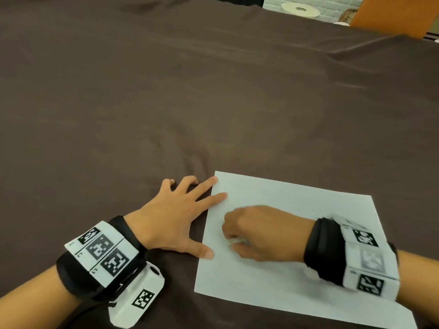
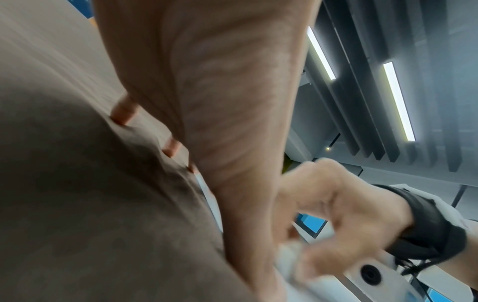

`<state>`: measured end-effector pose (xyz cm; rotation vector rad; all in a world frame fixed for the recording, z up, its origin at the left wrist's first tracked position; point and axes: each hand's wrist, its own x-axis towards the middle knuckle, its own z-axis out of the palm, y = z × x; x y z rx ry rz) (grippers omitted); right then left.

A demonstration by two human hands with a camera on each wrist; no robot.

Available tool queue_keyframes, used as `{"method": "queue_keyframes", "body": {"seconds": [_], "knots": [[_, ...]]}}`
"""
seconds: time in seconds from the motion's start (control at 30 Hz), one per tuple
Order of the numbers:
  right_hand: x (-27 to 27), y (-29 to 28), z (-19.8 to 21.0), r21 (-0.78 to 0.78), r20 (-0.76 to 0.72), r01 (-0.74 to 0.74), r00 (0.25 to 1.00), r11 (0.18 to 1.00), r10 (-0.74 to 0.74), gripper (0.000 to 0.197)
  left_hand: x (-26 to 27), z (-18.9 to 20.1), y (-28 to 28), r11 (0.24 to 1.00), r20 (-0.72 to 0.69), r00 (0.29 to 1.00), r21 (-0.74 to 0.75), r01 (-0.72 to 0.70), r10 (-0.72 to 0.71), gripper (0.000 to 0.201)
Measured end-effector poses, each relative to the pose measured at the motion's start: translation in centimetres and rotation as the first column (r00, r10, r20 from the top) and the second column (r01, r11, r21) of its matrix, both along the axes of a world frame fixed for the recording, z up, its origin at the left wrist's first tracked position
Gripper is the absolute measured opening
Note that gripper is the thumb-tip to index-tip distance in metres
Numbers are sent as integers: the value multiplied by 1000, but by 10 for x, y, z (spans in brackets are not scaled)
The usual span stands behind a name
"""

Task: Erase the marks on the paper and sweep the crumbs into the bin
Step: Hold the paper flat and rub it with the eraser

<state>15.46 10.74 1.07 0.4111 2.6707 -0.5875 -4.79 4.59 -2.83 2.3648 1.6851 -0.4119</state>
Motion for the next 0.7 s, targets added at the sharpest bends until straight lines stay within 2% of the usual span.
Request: {"method": "queue_keyframes", "body": {"seconds": [0.07,0.13,0.3,0.47,0.63,0.7], "knots": [[12,-13,0,-56,34,-64,997,996,66,11,0,0,0,1000,7,1000,-10,-5,5,112],[12,-15,1,-53,28,-64,997,997,66,13,0,1,0,1000,6,1000,-18,-7,7,111],[-9,19,2,89,-44,102,994,991,-98,12,0,0,0,1000,-5,1000,-5,-5,5,113],[3,-8,3,-53,79,-92,992,994,96,11,0,1,0,1000,11,1000,-26,-10,10,111],[-9,19,1,63,-42,80,996,995,-77,12,0,-1,0,1000,9,1000,-8,-11,11,112],[-5,14,-1,34,-13,26,1000,999,-26,12,0,0,0,1000,10,1000,-7,-9,9,111]]}}
